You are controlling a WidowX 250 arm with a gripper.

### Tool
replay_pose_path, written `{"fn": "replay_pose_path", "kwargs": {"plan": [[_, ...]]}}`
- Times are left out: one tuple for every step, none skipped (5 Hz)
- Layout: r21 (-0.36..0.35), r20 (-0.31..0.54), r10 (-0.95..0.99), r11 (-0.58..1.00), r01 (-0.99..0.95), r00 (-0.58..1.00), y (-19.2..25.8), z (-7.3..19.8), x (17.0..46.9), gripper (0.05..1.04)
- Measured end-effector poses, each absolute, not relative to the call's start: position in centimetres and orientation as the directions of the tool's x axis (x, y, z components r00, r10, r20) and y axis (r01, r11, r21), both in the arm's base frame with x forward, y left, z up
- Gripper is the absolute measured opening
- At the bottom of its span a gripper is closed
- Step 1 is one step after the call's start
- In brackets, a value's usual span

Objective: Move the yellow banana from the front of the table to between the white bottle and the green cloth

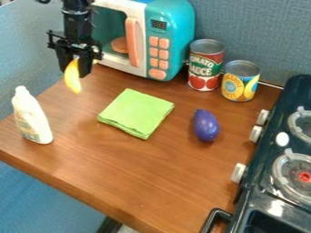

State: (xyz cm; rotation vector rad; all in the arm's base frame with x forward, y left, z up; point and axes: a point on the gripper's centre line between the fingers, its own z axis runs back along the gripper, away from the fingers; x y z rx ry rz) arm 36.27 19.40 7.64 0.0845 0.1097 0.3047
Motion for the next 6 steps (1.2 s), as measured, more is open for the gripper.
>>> {"fn": "replay_pose_path", "kwargs": {"plan": [[0.11, -0.119, 0.344, 0.937, -0.332, 0.931, 22.1, 6.6, 36.7, 0.528], [0.131, -0.149, 0.352, 0.933, -0.334, 0.924, 22.9, 4.8, 37.4, 0.528], [0.134, -0.148, 0.362, 0.929, -0.344, 0.921, 22.9, 4.1, 37.4, 0.528], [0.125, -0.199, 0.341, 0.939, -0.321, 0.919, 21.3, 2.2, 36.5, 0.52], [0.125, -0.201, 0.32, 0.946, -0.299, 0.926, 20.2, 2.2, 36.1, 0.519], [0.105, -0.188, 0.317, 0.948, -0.302, 0.93, 19.6, 2.2, 35.6, 0.595]]}}
